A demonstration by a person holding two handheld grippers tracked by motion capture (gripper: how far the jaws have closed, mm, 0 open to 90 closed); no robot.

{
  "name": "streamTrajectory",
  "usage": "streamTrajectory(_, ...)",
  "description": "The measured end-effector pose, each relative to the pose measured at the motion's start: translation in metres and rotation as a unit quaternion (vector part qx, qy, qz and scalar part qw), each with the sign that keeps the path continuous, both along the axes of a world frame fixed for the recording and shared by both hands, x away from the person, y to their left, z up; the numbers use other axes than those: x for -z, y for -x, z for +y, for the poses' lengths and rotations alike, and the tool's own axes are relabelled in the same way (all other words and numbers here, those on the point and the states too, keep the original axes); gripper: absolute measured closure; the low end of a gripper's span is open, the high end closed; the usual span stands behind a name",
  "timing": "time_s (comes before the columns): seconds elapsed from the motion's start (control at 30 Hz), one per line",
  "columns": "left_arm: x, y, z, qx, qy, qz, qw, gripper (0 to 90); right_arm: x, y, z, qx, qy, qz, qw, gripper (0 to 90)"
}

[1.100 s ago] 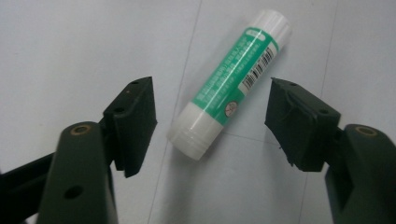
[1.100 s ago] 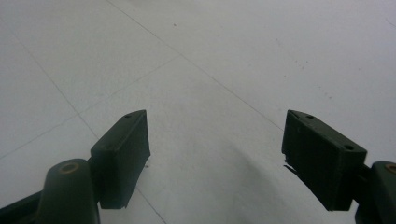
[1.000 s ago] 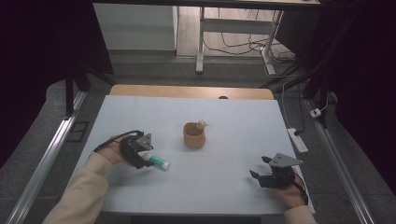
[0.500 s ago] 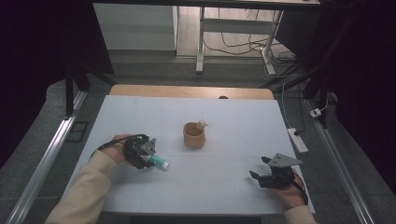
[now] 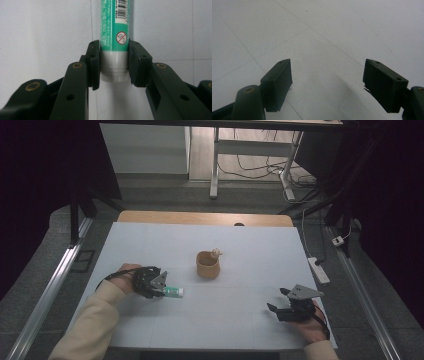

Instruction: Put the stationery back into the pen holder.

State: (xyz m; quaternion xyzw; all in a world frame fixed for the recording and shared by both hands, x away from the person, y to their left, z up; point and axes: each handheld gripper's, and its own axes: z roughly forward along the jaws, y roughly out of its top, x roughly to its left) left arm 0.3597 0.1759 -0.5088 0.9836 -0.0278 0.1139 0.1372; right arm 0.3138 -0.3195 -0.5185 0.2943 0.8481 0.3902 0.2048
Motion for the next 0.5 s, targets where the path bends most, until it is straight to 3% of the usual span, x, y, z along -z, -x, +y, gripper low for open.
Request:
streamTrajectory(0.13,-0.001,0.0,0.002,-0.011,0.007,0.005,0.9999,64.6,0.0,0.0,0.0,0.0,-0.001,-0.001,1.0,22.9)
streamTrajectory(0.3,-0.007,0.0,0.007,-0.028,0.049,0.02,0.9982,64.6,-0.001,0.0,0.0,0.001,-0.001,-0.002,1.0,22.9)
streamTrajectory(0.43,-0.011,-0.001,0.01,-0.045,0.082,0.033,0.995,64.6,-0.001,0.001,0.0,0.001,0.0,-0.002,1.0,22.9)
streamTrajectory(0.5,-0.012,0.0,0.011,-0.061,0.108,0.044,0.9914,64.6,-0.001,0.001,0.0,0.001,0.0,-0.002,1.0,22.9)
